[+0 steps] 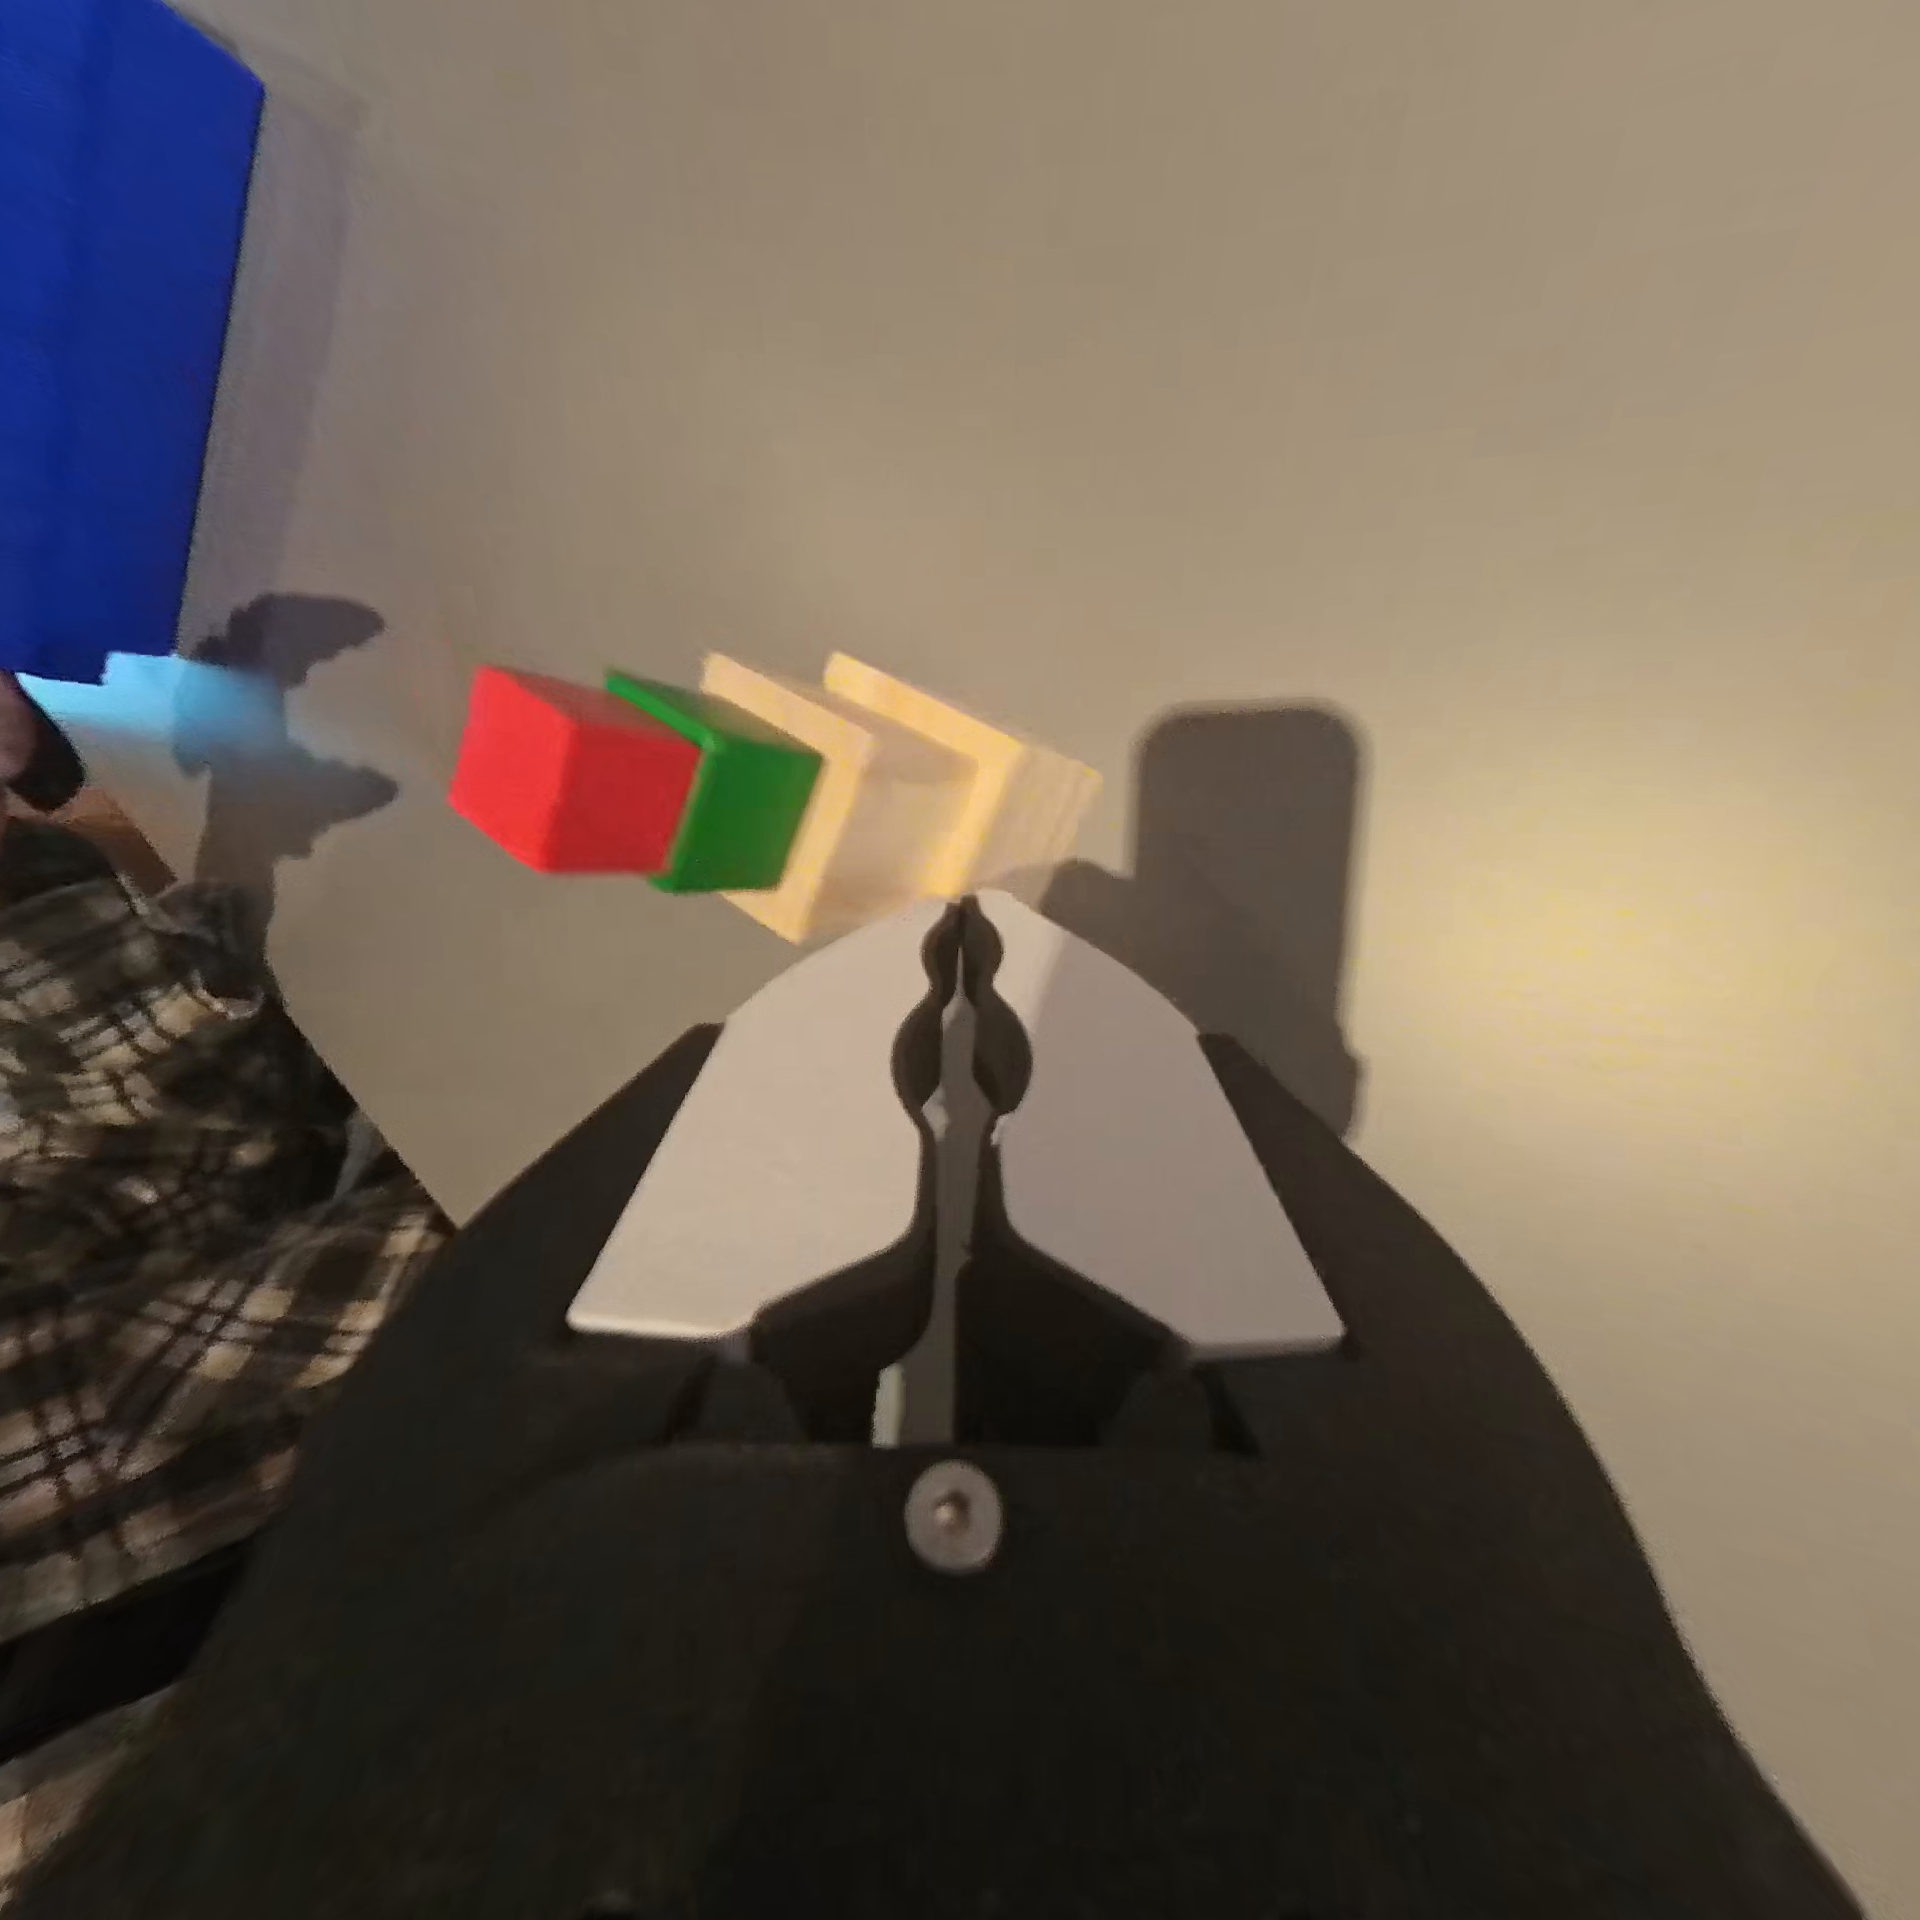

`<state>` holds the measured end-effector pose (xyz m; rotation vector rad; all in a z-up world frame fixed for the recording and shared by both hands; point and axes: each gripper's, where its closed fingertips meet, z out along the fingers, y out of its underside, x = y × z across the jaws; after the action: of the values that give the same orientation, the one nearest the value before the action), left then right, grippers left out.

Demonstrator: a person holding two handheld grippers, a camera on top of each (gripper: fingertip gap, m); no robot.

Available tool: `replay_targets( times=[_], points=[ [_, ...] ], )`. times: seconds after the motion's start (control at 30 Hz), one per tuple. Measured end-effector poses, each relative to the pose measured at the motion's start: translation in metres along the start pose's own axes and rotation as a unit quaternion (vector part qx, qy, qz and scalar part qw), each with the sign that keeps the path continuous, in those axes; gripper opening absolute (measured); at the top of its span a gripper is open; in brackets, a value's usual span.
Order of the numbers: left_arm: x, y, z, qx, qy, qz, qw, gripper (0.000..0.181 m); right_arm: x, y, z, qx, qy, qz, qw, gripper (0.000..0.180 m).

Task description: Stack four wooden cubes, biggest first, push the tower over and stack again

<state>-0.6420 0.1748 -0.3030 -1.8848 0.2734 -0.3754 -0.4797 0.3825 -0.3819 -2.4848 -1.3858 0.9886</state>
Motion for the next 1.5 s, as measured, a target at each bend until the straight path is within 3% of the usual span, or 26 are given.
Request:
replay_targets(
  times=[0.2, 0.7, 1.07, 1.5],
  points=[
    [0.001, 0.0, -0.002, 0.005, 0.011, -0.004, 1.0, 0.061, -0.031, -0.011, 0.017, -0.012, -0.018, -0.039, 0.999, 0.0],
    [0.003, 0.003, 0.013, -0.002, 0.014, 0.0, 1.0, 0.061, 0.008, 0.005, -0.011, 0.02, -0.011, -0.014, 1.0, 0.0],
    [0.009, 0.002, 0.014, -0.006, 0.019, 0.007, 1.0, 0.061, -0.049, -0.014, 0.025, -0.011, -0.05, -0.079, 0.996, 0.0],
    [0.0, 0.007, 0.013, 0.003, 0.024, 0.009, 1.0, 0.061, -0.038, -0.014, -0.004, 0.055, -0.043, -0.106, 0.992, 0.0]
  ],
)
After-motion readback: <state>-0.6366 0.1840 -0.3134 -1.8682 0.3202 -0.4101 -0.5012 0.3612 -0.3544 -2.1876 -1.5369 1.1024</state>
